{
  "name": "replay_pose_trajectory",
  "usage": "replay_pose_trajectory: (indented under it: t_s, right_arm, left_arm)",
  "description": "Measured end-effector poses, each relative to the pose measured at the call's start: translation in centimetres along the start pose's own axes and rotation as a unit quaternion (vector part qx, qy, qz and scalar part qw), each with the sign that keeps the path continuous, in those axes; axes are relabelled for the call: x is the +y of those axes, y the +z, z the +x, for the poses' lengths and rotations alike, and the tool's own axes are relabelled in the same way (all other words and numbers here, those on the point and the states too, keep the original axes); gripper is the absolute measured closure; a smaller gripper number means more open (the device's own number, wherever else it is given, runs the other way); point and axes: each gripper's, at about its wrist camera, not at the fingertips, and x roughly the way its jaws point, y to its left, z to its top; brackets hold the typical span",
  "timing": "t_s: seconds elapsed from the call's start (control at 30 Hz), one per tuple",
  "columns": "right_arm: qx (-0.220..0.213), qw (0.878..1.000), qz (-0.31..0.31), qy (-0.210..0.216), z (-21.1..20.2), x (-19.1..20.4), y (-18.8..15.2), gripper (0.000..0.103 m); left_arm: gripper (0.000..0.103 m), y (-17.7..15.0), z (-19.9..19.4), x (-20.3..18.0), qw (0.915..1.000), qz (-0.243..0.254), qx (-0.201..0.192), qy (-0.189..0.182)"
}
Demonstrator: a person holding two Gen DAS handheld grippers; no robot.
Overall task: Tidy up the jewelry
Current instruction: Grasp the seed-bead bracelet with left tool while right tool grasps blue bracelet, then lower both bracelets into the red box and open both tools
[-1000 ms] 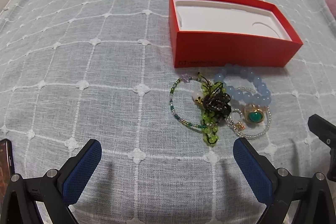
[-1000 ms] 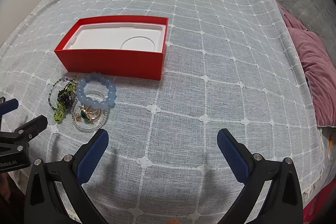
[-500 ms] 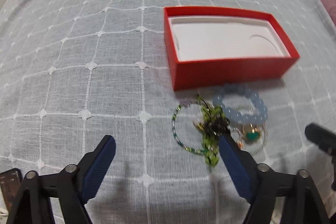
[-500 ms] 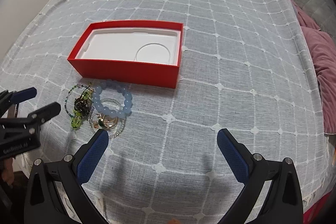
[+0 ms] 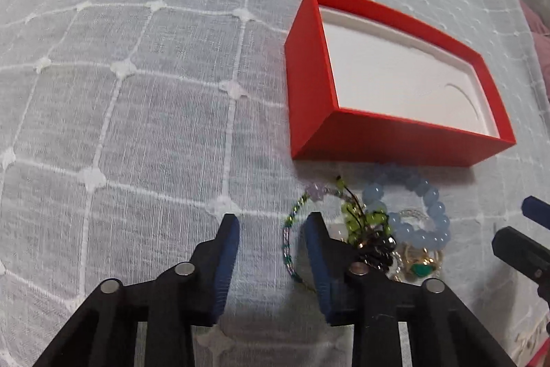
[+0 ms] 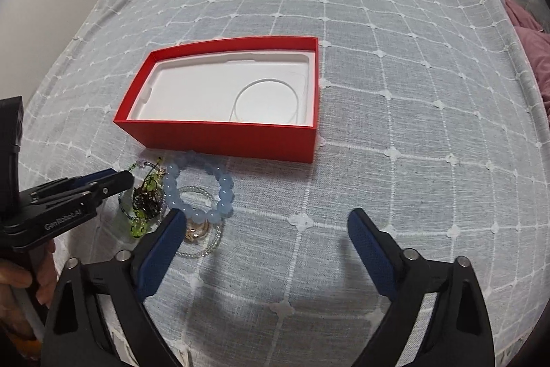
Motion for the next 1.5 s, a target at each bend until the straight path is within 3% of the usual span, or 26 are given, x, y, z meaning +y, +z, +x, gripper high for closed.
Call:
replay_pose_trajectory:
  t_s: [0.43,0.57,0.8,1.0,1.2,1.5]
  right_arm:
    - [0.017,0.996,0.025,0.081,4.1,0.2,1.1,0.056]
    - [0.003,0.998,0.005,0.07,4.8,0.7,1.2,0.062]
    - [-0.007,0.998,-0.009,0.055,5.1,1.0,1.3,0.064]
    - [-0.013,0.999,-0.028,0.036,5.2,1.4,1.2,0.069]
    - [-0.023,0.998,-0.053,0.019,5.7,2.2,1.2,0.09]
    - [-0.024,0.998,-0.057,0.03,5.0,2.2,1.2,0.091]
  left_arm:
    - [0.088,0.4,0.6,0.1,0.9998,0.008,-0.008,0.018]
    - [0.094,0.4,0.6,0.1,0.9995,0.012,-0.013,0.026]
    - [0.103,0.1,0.2,0.3,0.9994,0.008,-0.021,0.026]
    - [0.103,-0.5,-2.3,-1.0,0.9983,0.024,-0.053,0.004]
    - [0.103,-0.7,-4.7,-2.1,0.9955,0.036,-0.084,-0.024]
    - [0.103,-0.5,-6.5,-3.2,0.9927,0.035,-0.106,-0.045]
